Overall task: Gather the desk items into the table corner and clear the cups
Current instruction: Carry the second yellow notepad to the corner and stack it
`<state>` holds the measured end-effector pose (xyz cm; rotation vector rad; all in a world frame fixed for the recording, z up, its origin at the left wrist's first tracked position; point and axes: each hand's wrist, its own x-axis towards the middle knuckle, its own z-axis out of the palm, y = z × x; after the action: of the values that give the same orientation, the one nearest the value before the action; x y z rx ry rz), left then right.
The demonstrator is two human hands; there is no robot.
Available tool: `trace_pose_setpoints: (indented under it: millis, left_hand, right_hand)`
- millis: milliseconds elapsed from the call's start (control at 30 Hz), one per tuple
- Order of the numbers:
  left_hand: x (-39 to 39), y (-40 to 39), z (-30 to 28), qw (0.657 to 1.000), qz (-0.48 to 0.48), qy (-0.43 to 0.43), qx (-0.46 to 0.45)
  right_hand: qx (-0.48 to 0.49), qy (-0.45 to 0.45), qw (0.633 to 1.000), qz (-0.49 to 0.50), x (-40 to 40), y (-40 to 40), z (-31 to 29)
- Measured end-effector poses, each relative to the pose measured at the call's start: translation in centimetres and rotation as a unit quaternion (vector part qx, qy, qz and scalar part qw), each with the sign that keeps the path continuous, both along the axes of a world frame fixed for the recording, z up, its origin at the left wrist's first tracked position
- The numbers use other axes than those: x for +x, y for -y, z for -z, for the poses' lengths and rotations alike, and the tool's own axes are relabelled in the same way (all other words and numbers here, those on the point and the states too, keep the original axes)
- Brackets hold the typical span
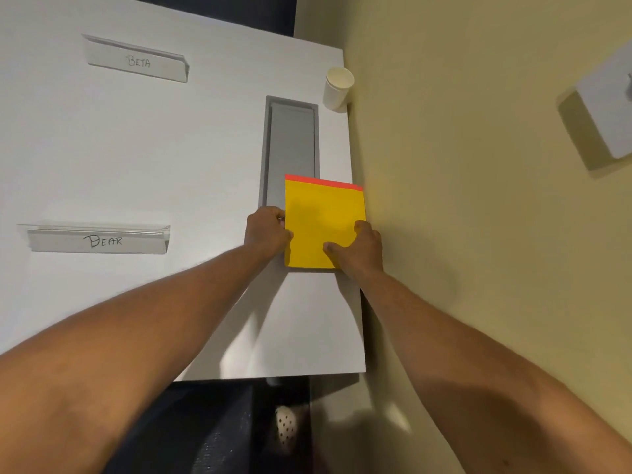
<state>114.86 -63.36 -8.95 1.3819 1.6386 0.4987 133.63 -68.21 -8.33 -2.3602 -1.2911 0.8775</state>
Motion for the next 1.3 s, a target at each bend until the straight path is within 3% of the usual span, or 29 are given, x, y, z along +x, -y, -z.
trace_pose_setpoints:
  millis: [233,367,533,767,967,1100,1300]
  left_hand:
    - [0.9,-0.1,0.5,1.000,0.000,-0.009,-0.004]
    - [0.9,-0.2,0.9,1.000,-0.005,-0.026,-0.008]
    - [1.5,0.0,0.8,0.999,-0.002,-0.047,-0.007]
    - [1.7,0.3,1.2,0.999,0.004,-0.052,-0.002]
    - [1.3,1.0,1.4,0.996,0.070,-0.046,-0.015]
    - [0.6,3.2,-0.4,0.983,0.125,-0.110,0.079]
    - [-3.2,6.5,-5.0,0.915,0.213,-0.174,0.295]
  right_hand:
    - [-0.052,0.084,0.990,-0.104,0.5,1.4,0.8]
    - [-0.013,0.228,0.945,-0.237,0.4,2.6,1.0]
    - [-0.033,0.231,0.907,-0.352,-0.2,3.3,-0.2]
    - [0.022,0.279,0.888,-0.364,-0.1,4.0,0.3]
    - [0.036,0.274,0.892,-0.358,-0.4,4.3,0.5]
    - [0.070,0.282,0.904,-0.314,-1.7,5.4,0.0]
    - [0.166,0.345,0.876,-0.294,-5.7,6.6,-4.7]
